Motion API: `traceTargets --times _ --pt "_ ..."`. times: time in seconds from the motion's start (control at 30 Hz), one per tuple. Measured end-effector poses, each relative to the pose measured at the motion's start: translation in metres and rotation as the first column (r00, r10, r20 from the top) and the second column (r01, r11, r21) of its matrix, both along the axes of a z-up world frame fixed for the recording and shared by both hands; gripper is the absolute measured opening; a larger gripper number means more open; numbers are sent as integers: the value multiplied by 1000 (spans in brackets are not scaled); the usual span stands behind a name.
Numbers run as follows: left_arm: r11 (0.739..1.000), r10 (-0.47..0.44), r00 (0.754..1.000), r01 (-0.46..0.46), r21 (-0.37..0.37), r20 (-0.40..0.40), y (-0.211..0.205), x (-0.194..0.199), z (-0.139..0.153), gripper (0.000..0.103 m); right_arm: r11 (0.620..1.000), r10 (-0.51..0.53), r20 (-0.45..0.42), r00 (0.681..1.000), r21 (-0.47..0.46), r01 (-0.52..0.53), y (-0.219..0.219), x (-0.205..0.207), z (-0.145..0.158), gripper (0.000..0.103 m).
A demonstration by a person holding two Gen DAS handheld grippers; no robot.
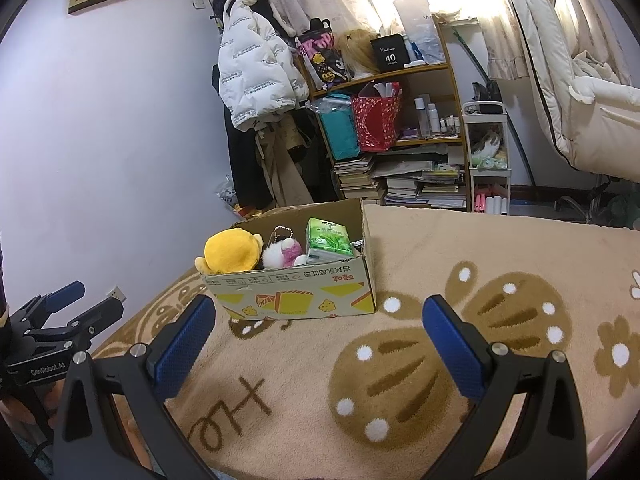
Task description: Organize soft objects
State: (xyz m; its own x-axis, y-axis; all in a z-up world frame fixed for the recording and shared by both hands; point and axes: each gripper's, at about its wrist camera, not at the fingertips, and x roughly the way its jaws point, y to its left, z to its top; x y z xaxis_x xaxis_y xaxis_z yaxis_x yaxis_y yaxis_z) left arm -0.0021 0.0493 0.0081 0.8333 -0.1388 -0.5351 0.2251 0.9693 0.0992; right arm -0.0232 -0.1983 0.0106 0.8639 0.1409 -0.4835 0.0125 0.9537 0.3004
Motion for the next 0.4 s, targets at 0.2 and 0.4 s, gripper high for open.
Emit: traceTargets --times 0.2,0.4 --pt "1000 1 1000 -1 1 0 -1 0 0 103 1000 0 -1 1000 1 0 1 0 0 103" --pt "1000 -1 1000 1 1 -1 0 1 0 103 1000 0 -1 1000 1 0 0 0 0 103"
